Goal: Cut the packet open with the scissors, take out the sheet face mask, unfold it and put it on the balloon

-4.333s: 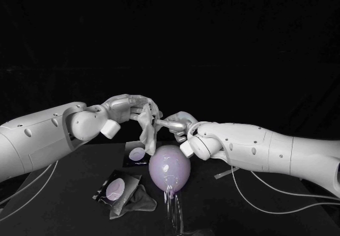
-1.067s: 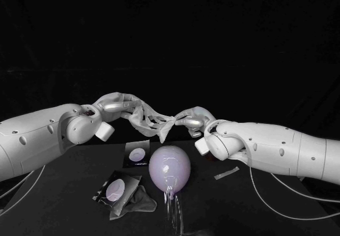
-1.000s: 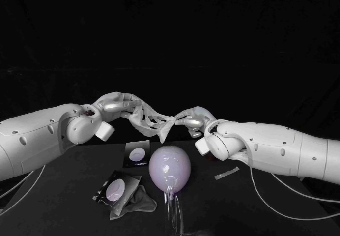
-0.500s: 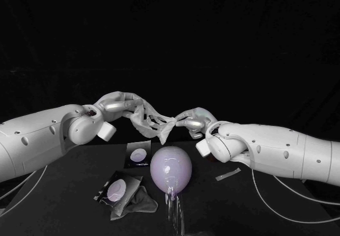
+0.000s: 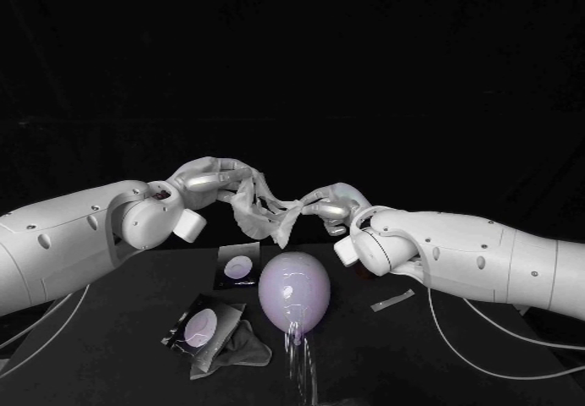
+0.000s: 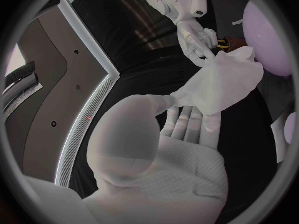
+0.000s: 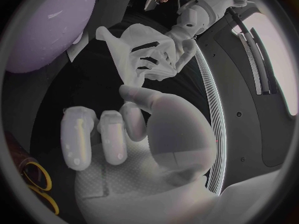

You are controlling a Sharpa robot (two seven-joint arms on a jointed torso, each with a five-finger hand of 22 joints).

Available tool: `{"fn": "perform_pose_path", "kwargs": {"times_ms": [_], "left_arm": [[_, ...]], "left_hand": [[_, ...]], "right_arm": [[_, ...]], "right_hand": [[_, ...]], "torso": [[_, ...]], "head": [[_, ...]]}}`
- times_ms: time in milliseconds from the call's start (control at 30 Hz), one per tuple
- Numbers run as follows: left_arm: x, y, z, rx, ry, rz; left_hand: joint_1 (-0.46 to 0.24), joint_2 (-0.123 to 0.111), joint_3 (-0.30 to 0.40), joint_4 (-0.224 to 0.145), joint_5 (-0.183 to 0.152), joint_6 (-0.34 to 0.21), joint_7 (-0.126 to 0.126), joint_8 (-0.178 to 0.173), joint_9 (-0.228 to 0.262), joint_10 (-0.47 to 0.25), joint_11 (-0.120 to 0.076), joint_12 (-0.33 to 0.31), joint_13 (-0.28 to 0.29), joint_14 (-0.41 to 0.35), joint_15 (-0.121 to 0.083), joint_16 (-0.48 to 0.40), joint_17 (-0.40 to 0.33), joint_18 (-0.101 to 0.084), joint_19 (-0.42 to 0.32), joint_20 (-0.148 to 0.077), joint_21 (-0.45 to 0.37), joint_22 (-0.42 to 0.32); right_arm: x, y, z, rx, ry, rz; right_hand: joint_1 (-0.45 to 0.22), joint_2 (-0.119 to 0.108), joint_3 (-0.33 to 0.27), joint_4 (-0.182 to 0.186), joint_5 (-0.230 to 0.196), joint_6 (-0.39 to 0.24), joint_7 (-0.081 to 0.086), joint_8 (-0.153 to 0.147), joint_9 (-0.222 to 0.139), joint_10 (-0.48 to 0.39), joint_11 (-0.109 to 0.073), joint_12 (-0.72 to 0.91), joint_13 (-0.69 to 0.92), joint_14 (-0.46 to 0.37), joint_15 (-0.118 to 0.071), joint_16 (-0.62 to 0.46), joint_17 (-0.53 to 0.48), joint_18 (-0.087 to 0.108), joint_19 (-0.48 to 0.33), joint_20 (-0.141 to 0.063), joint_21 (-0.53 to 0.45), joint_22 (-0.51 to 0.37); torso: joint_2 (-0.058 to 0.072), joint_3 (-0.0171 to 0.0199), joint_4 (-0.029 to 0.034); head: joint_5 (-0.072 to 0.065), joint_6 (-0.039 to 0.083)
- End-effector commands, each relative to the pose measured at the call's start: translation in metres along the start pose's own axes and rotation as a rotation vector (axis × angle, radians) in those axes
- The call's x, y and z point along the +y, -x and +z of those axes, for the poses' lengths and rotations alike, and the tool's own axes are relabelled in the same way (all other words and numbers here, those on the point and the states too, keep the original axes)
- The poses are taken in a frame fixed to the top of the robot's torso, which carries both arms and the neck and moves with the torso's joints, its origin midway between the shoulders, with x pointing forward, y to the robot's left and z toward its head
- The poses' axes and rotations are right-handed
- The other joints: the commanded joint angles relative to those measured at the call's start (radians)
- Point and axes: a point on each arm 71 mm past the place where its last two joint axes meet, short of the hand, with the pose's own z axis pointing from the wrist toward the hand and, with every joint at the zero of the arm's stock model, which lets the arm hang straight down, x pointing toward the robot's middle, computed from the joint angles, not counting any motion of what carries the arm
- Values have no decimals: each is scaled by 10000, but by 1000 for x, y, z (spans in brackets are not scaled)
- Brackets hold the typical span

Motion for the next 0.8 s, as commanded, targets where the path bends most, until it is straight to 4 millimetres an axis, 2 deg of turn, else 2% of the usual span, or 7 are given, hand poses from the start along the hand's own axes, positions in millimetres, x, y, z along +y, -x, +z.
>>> {"fn": "perform_pose_path", "kwargs": {"times_ms": [33,300,433,633,800], "left_arm": [[-1,-5,4,-336,182,-490],[0,-9,12,-1164,750,-802],[-2,-11,17,-1612,847,-975],[-8,-15,28,-2352,849,-1068],[-16,-15,35,-3275,824,-966]], "left_hand": [[95,15,-24,-33,27,41,809,16,330,-52,10,-60,-10,80,13,-44,16,175,29,-13,59,9],[129,47,-22,-43,27,29,854,-4,328,-15,31,-50,-3,120,18,-35,27,173,-1,-11,60,5],[134,51,-21,-45,27,26,858,-7,328,-35,33,-51,-4,127,19,-33,29,173,-4,-11,60,5],[155,62,-17,-57,27,16,870,-14,329,-139,43,-63,-13,139,22,-32,32,174,-17,-10,59,1],[169,71,-15,-62,27,20,877,-13,332,-158,50,-67,-14,137,27,-38,32,173,-28,-7,57,-2]], "right_arm": [[2,1,6,-139,239,-128],[0,-4,26,-217,104,-266],[-3,-8,37,-218,-36,-407],[-8,-13,52,-275,-204,-768],[-12,-13,60,-381,-248,-1044]], "right_hand": [[-36,43,25,-11,-52,48,-17,58,17,87,-13,53,621,934,-83,28,2382,-129,381,-71,58,2245],[-44,50,33,-12,-84,43,-15,64,21,69,-11,25,599,922,-83,5,2356,-115,348,-73,7,2226],[-48,52,35,-11,-93,41,-14,66,22,67,-10,23,598,912,-83,-13,2335,-110,336,-73,-11,2220],[-66,69,46,-2,-135,16,-5,71,27,38,-2,-13,571,890,-78,-54,2289,-93,291,-72,-78,2196],[-74,80,54,3,-148,-3,0,71,29,22,3,-32,559,872,-73,-87,2252,-77,251,-71,-138,2174]], "torso": [[1,4,9],[12,6,-1],[1,-3,15],[-11,-11,24],[-14,-1,22]], "head": [[-6,1],[-11,2],[-22,15],[-21,79],[24,120]]}}
